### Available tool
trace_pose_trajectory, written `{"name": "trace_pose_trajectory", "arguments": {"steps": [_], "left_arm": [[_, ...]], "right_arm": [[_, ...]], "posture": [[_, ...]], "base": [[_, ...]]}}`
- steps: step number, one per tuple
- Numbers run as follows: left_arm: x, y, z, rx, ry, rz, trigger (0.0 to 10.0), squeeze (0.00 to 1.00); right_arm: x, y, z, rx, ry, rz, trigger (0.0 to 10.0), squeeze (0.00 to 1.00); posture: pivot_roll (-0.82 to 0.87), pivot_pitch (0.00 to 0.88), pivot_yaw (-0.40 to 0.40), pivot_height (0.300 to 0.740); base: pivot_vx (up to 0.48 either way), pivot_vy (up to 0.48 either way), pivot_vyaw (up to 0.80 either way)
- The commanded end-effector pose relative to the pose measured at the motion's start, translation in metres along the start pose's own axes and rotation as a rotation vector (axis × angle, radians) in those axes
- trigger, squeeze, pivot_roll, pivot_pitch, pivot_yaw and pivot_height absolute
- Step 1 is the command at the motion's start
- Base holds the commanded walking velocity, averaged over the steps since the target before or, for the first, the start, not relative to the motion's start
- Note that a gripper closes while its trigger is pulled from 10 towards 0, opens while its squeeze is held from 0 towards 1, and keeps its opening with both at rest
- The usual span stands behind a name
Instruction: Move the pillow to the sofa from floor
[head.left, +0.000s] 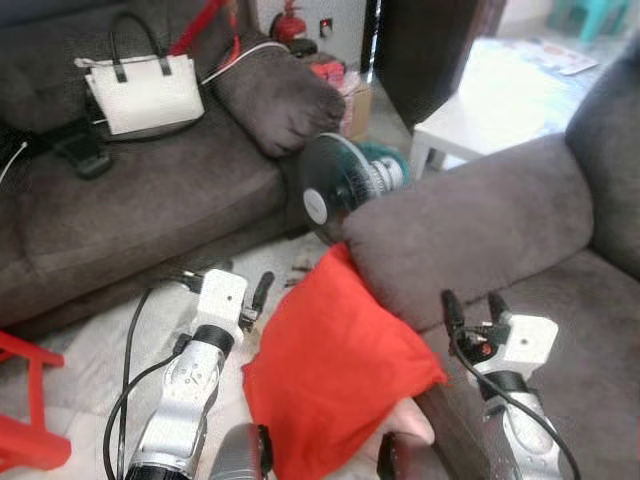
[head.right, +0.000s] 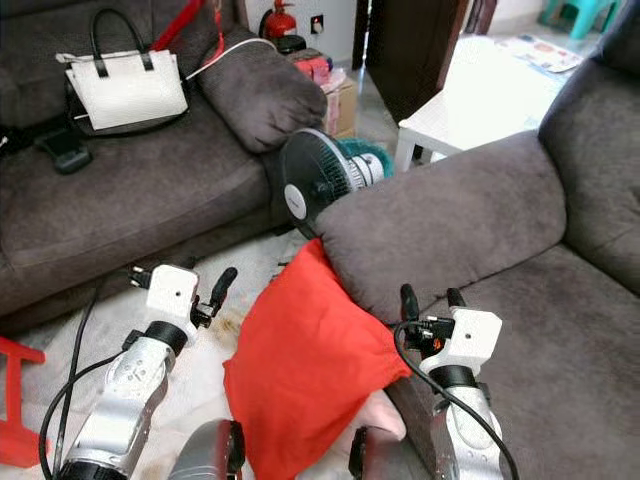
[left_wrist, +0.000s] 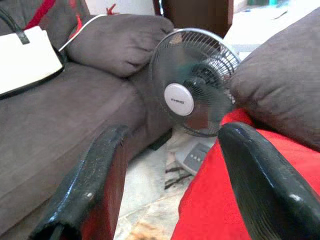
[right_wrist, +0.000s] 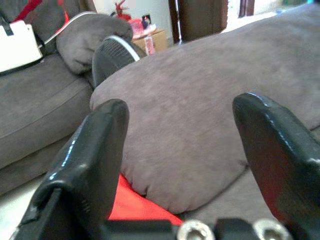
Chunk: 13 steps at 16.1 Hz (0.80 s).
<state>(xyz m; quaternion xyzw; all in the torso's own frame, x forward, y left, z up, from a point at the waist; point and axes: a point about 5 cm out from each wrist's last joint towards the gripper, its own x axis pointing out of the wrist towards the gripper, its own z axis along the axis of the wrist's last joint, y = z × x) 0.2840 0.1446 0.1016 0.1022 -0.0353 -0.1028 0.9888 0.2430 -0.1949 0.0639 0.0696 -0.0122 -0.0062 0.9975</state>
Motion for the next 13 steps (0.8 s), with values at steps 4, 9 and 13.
{"name": "trace_pose_trajectory", "arguments": {"steps": [4,9,13], "left_arm": [[-0.003,0.006,0.001,0.001,-0.009,0.028,10.0,0.00],[-0.012,0.021,0.012,0.066,-0.079,0.141,10.0,0.00],[-0.023,0.031,0.019,0.079,-0.102,0.210,10.0,0.00]], "right_arm": [[-0.001,-0.001,-0.001,0.002,-0.002,-0.007,10.0,0.00],[-0.002,-0.002,-0.001,0.002,-0.005,-0.009,10.0,0.00],[-0.002,-0.002,-0.001,0.000,-0.004,-0.004,10.0,0.00]], "posture": [[0.08,0.060,-0.005,0.620],[0.08,0.057,0.001,0.620],[0.08,0.046,0.004,0.620]], "base": [[0.000,0.000,0.00],[0.000,0.000,0.00],[0.000,0.000,0.00]]}}
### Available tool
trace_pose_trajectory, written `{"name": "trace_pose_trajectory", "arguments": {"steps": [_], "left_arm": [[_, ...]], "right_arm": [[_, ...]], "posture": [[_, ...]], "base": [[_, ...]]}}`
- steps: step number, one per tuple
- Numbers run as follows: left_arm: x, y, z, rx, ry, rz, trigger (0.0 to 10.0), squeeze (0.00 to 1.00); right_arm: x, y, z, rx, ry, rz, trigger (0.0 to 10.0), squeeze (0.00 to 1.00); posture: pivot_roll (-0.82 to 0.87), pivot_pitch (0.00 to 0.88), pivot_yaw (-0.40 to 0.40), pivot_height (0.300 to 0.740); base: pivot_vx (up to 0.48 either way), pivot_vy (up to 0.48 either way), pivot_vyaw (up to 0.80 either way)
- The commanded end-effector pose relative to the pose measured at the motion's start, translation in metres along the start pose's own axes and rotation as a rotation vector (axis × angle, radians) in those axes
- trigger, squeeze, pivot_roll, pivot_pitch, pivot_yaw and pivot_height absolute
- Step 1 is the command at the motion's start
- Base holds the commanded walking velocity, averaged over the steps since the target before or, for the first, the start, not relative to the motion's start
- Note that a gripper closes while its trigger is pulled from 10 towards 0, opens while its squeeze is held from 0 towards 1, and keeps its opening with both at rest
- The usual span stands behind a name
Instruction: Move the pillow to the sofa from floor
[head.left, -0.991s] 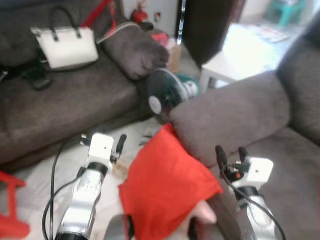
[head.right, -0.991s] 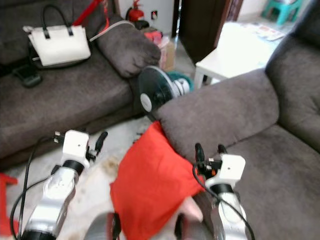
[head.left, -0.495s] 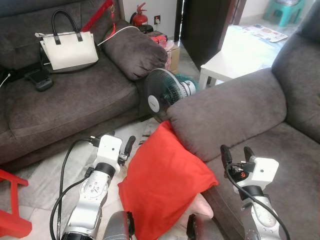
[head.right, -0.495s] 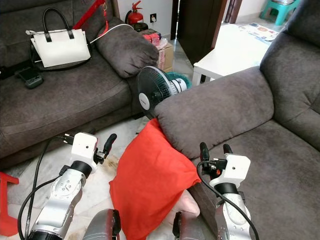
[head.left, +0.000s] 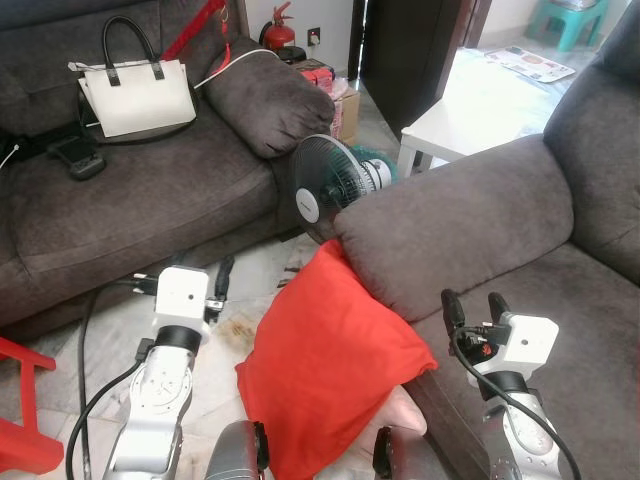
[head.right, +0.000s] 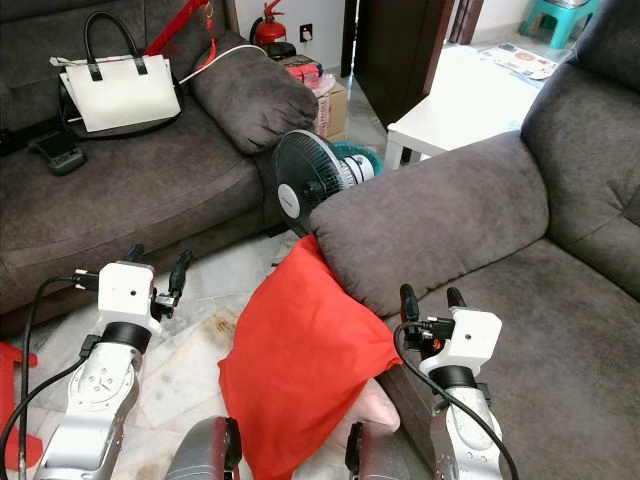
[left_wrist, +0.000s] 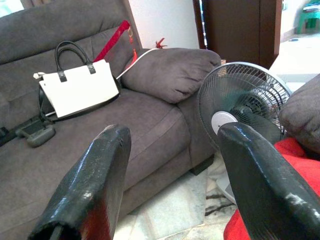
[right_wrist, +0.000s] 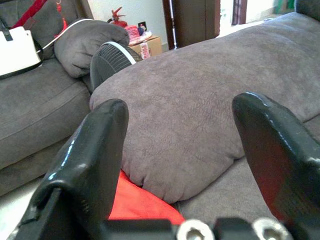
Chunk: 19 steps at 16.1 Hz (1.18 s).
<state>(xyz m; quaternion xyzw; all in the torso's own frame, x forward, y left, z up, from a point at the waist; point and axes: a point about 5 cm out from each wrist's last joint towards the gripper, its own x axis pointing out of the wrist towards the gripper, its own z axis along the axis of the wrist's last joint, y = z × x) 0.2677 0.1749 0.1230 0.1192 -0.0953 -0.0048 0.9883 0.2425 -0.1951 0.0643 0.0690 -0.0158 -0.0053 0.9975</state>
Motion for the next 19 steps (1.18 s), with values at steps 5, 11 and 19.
{"name": "trace_pose_trajectory", "arguments": {"steps": [5,11,19], "left_arm": [[-0.0106,-0.0039,0.0004,0.043,0.012,-0.019,10.0,0.00],[-0.0066,-0.0046,0.0000,0.042,0.015,-0.020,10.0,0.00],[-0.0045,-0.0061,-0.0017,0.038,0.023,-0.027,10.0,0.00]], "right_arm": [[-0.0028,-0.0039,-0.0006,-0.001,0.000,-0.010,10.0,0.00],[-0.0043,-0.0041,-0.0014,-0.009,0.005,-0.007,10.0,0.00],[-0.0026,-0.0011,-0.0044,-0.010,0.047,0.028,10.0,0.00]], "posture": [[0.07,0.033,0.006,0.620],[0.06,0.018,0.009,0.620],[0.07,0.030,0.000,0.584]], "base": [[0.000,0.000,0.00],[0.000,0.000,0.00],[0.000,0.000,0.00]]}}
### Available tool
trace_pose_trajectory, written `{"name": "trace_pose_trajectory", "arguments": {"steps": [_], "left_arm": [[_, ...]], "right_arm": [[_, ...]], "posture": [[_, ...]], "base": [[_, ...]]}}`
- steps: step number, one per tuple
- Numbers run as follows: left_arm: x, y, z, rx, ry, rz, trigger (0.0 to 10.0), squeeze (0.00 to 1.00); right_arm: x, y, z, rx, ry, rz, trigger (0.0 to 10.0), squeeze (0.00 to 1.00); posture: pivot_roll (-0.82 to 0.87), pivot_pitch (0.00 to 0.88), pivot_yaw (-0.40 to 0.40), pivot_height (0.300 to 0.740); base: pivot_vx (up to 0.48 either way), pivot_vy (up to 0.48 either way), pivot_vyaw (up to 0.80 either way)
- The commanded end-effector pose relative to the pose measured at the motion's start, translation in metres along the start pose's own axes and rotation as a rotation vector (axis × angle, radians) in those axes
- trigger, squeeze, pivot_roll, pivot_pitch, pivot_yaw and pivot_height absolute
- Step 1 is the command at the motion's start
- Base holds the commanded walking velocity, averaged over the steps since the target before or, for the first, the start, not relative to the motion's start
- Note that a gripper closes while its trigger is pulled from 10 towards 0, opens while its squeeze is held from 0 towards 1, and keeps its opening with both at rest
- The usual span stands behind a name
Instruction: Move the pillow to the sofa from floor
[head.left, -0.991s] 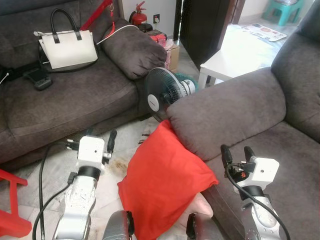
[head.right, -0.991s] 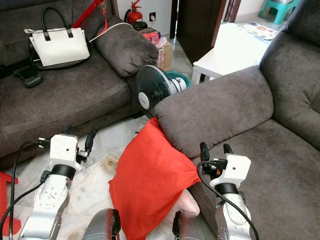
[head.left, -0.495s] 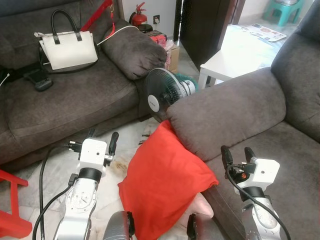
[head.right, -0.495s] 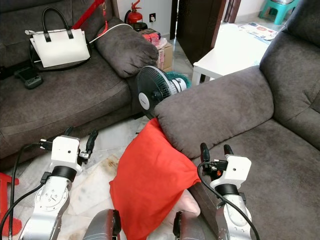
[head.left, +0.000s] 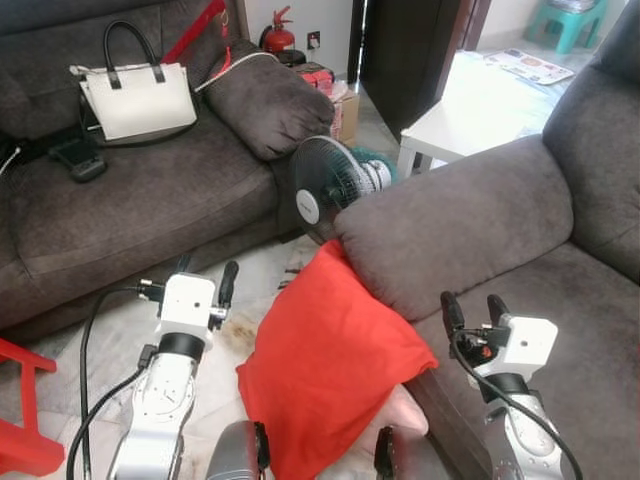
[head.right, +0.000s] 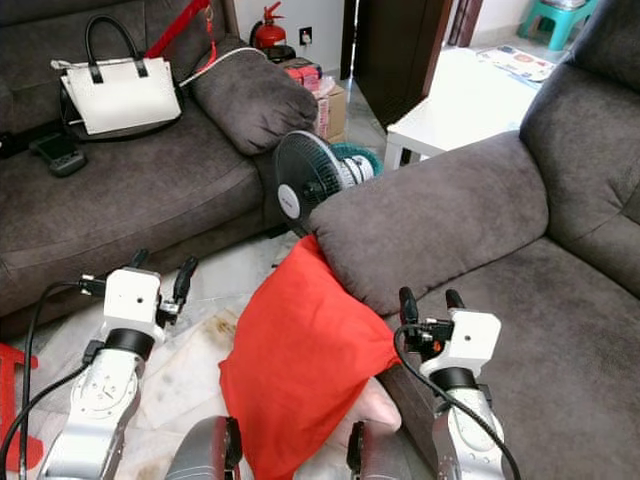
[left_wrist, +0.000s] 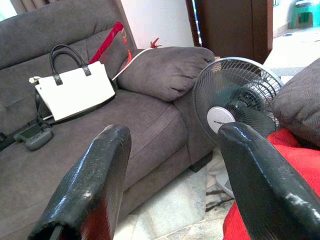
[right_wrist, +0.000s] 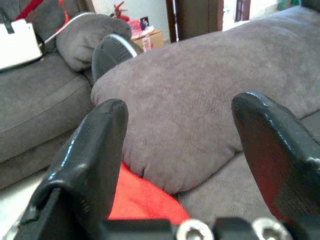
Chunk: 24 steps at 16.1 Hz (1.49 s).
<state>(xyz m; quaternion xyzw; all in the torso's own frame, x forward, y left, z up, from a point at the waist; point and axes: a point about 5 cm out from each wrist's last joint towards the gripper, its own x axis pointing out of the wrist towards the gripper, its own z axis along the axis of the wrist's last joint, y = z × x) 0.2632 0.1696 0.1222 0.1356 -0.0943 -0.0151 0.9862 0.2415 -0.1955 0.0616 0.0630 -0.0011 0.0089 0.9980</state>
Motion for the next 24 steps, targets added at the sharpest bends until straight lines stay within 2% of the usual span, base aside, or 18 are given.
{"name": "trace_pose_trajectory", "arguments": {"steps": [1,6,8,9,10,12,15,17,21,22,24], "left_arm": [[0.000,-0.001,-0.003,0.008,0.025,-0.004,10.0,0.00],[0.002,-0.004,-0.005,0.002,0.033,-0.013,10.0,0.00],[0.003,-0.005,-0.005,0.000,0.034,-0.014,10.0,0.00],[0.003,-0.005,-0.005,0.000,0.034,-0.013,10.0,0.00],[0.003,-0.005,-0.005,-0.002,0.037,-0.012,10.0,0.00],[0.004,-0.005,-0.006,-0.005,0.042,-0.005,10.0,0.00],[0.007,-0.003,-0.005,-0.006,0.033,0.013,10.0,0.00],[0.008,-0.003,-0.005,-0.006,0.033,0.020,10.0,0.00],[0.008,-0.007,-0.004,-0.015,0.031,0.019,10.0,0.00],[0.008,-0.007,-0.003,-0.018,0.030,0.019,10.0,0.00],[0.008,-0.008,-0.003,-0.024,0.028,0.021,10.0,0.00]], "right_arm": [[-0.002,0.001,-0.004,0.002,0.035,0.016,10.0,0.00],[-0.004,0.008,-0.012,0.056,0.092,0.074,10.0,0.00],[-0.004,0.018,-0.020,0.157,0.174,0.127,10.0,0.00],[-0.004,0.019,-0.022,0.168,0.193,0.134,10.0,0.00],[-0.004,0.024,-0.029,0.219,0.259,0.162,10.0,0.00],[-0.001,0.032,-0.037,0.226,0.324,0.217,10.0,0.00],[0.021,0.028,-0.030,0.173,0.287,0.183,10.0,0.00],[0.034,0.025,-0.026,0.227,0.293,0.161,10.0,0.00],[0.050,0.023,-0.036,0.282,0.383,0.077,10.0,0.00],[0.056,0.023,-0.034,0.340,0.358,0.061,10.0,0.00],[0.066,0.024,-0.036,0.380,0.382,0.029,10.0,0.00]], "posture": [[0.07,0.032,-0.002,0.579],[0.07,0.042,-0.006,0.579],[0.07,0.043,-0.011,0.579],[0.07,0.044,-0.012,0.579],[0.08,0.046,-0.014,0.579],[0.09,0.051,-0.024,0.579],[0.10,0.050,-0.041,0.579],[0.11,0.051,-0.044,0.579],[0.12,0.053,-0.051,0.579],[0.12,0.054,-0.051,0.579],[0.12,0.056,-0.053,0.579]], "base": [[0.000,0.000,0.00],[0.000,0.000,0.00],[0.000,0.000,0.00],[0.000,0.000,0.00],[0.000,0.000,0.00],[0.000,0.000,0.00],[0.000,0.000,0.00],[0.000,0.000,0.00],[0.000,0.000,0.00],[0.000,0.000,0.00],[0.000,0.000,0.00]]}}
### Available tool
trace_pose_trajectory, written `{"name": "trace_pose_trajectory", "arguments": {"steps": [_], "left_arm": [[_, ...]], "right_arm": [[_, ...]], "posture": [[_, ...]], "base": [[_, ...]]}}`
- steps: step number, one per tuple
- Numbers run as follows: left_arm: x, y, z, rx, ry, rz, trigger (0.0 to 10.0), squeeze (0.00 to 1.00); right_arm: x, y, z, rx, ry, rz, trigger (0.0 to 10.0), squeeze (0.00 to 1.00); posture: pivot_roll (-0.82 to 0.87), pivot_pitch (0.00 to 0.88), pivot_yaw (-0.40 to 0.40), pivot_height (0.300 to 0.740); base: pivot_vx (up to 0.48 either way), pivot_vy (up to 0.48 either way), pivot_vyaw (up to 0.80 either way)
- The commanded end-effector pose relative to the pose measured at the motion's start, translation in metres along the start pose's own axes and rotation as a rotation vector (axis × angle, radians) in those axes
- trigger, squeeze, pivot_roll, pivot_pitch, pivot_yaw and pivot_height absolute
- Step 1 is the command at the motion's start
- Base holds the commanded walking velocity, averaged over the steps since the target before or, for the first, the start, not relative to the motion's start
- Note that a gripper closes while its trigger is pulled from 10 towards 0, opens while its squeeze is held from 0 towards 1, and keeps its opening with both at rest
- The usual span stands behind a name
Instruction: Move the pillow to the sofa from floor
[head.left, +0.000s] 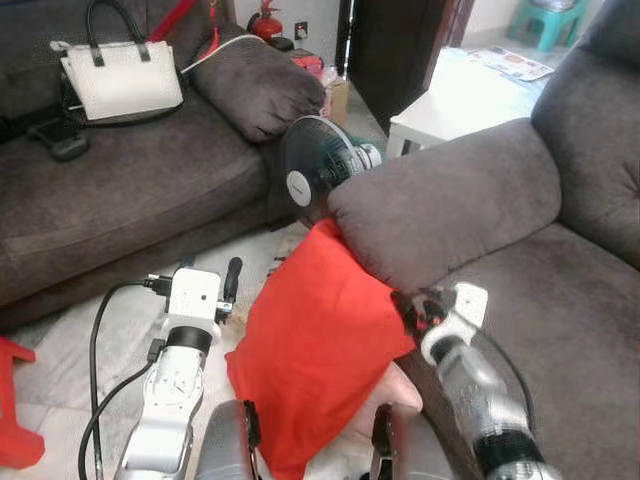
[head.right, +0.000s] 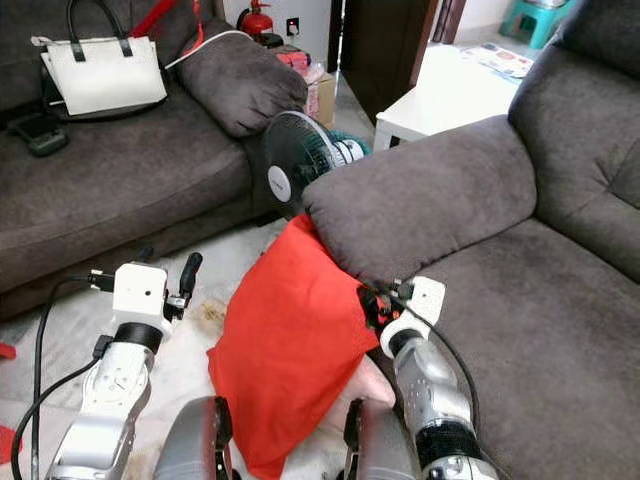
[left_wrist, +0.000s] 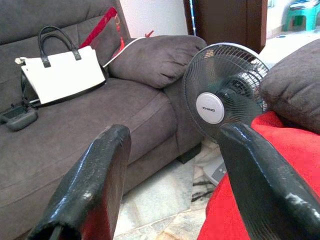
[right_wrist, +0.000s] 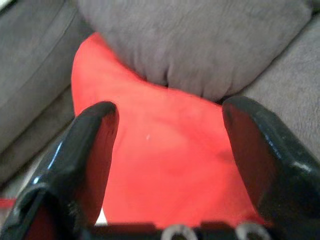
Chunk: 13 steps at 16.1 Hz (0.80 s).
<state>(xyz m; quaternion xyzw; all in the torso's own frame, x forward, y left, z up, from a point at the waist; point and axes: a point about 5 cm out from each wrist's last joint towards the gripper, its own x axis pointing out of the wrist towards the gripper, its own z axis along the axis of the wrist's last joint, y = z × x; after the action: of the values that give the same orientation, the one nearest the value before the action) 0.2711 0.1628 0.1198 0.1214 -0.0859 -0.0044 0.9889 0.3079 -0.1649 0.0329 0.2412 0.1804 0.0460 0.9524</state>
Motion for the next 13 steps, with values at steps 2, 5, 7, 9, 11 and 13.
{"name": "trace_pose_trajectory", "arguments": {"steps": [2,5,7,9,11,13], "left_arm": [[0.001,-0.001,-0.001,-0.003,0.013,0.004,10.0,0.00],[0.001,0.000,-0.001,-0.003,0.015,0.006,10.0,0.00],[0.001,0.000,-0.001,-0.004,0.016,0.005,10.0,0.00],[0.002,-0.002,-0.002,-0.006,0.017,-0.003,10.0,0.00],[0.002,-0.002,-0.002,-0.007,0.019,-0.005,10.0,0.00],[0.002,-0.002,-0.002,-0.007,0.020,-0.005,10.0,0.00]], "right_arm": [[0.003,-0.002,-0.003,0.039,0.011,-0.025,10.0,0.00],[0.002,-0.010,-0.014,0.091,0.073,-0.078,10.0,0.00],[0.000,-0.018,-0.019,0.098,0.082,-0.115,10.0,0.00],[-0.003,-0.029,-0.019,0.111,0.077,-0.163,10.0,0.00],[-0.004,-0.031,-0.020,0.112,0.083,-0.170,10.0,0.00],[-0.004,-0.035,-0.018,0.143,0.052,-0.189,10.0,0.00]], "posture": [[0.13,0.056,-0.054,0.579],[0.13,0.057,-0.054,0.579],[0.13,0.057,-0.052,0.579],[0.13,0.058,-0.051,0.579],[0.13,0.059,-0.051,0.579],[0.13,0.060,-0.052,0.579]], "base": [[0.000,0.000,0.00],[0.000,0.000,0.00],[0.000,0.000,0.00],[0.000,0.000,0.00],[0.000,0.000,0.00],[0.000,0.000,0.00]]}}
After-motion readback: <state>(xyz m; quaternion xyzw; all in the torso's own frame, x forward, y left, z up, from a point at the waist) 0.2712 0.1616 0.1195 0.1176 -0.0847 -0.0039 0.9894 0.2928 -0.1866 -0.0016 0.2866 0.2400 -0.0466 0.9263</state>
